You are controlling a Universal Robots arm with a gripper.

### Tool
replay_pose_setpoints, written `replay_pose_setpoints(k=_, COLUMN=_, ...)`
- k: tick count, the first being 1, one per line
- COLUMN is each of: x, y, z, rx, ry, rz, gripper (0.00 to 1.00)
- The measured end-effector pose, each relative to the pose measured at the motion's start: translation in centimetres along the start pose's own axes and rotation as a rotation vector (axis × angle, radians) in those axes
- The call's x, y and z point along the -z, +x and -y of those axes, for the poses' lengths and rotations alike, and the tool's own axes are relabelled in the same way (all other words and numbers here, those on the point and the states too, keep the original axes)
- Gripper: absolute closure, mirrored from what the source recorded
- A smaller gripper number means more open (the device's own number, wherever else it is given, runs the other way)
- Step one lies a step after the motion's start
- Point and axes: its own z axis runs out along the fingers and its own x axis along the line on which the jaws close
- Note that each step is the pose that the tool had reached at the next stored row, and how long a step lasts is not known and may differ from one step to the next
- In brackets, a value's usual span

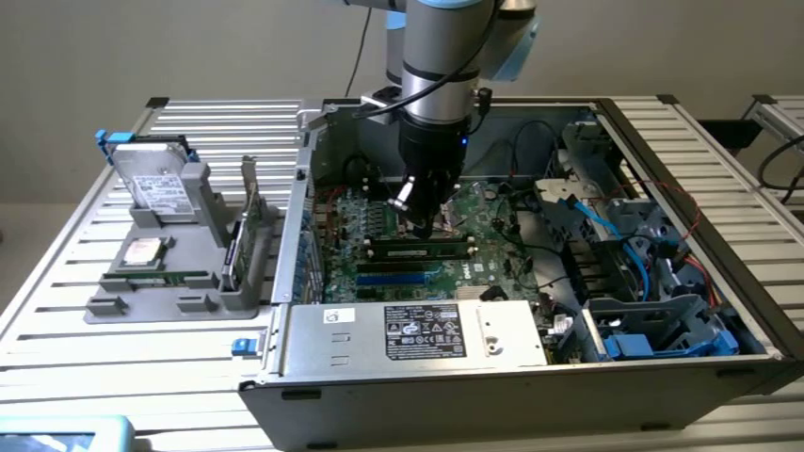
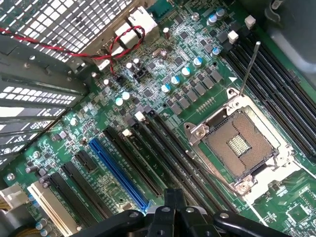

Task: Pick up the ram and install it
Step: 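Press down the ram until it locks into place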

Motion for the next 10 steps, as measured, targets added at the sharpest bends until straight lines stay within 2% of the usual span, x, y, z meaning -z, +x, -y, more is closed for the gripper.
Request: replay_pose_setpoints(k=10, x=0.10, y=0.01, z=0.01, rx=-0.122, ry=-0.0090, rz=-0.0036, gripper=0.89)
